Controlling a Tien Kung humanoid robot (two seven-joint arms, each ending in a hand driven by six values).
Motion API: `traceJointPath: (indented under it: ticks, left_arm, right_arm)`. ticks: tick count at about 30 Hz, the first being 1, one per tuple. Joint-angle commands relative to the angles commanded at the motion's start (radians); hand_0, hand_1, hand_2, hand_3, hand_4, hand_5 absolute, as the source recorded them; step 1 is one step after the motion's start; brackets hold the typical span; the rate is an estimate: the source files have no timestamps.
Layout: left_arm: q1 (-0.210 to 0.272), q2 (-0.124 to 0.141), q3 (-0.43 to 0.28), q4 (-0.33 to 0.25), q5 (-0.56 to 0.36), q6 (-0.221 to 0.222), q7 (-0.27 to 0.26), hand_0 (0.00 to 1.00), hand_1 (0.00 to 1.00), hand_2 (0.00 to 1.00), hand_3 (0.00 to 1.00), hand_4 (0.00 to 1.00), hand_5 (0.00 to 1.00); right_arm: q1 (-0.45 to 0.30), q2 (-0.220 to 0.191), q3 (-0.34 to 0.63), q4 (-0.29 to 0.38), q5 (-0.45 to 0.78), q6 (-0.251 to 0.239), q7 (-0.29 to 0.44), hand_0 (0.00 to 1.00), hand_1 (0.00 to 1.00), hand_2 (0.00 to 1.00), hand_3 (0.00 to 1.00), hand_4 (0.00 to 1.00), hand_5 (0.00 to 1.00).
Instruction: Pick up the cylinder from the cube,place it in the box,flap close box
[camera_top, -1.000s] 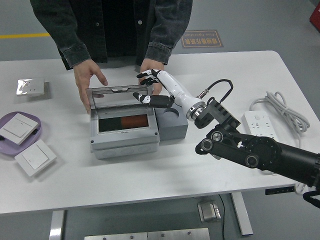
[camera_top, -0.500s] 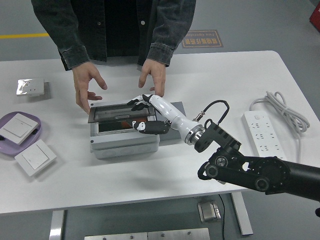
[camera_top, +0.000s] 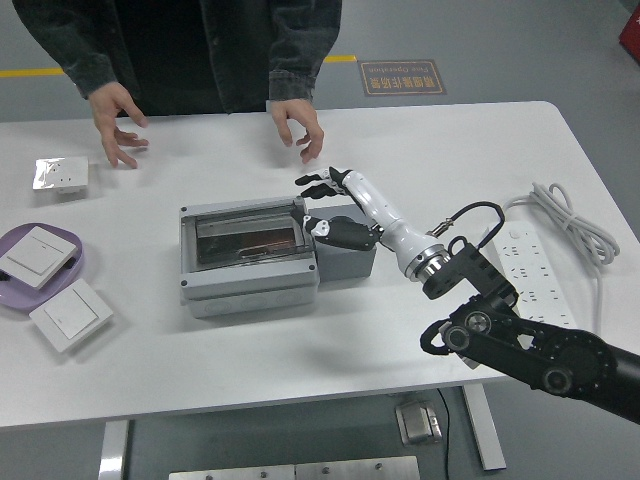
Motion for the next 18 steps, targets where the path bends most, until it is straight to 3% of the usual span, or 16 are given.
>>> traceJointPath:
  ticks: [9,18]
  left_arm:
    - [0.007,-0.008,-0.010,0.000,0.009,0.001,-0.009,0.616,0.544,0.532,0.615,0.685,0.226]
    - [0.010,-0.011,-0.010,0.001,0.010,0.002,-0.014,0.616,0.543,0.532,0.615,0.686,0.227]
  right_arm:
    - [-0.183,-0.008,0.233,0.034,0.038,-0.005,0.086,0.784,0.690,0.658,0.685,0.696,0.365]
    - [-0.302,-0.015,0.354,-0.017,0.164,-0.024,0.197,0.772,0.684,0.650,0.674,0.689,0.358]
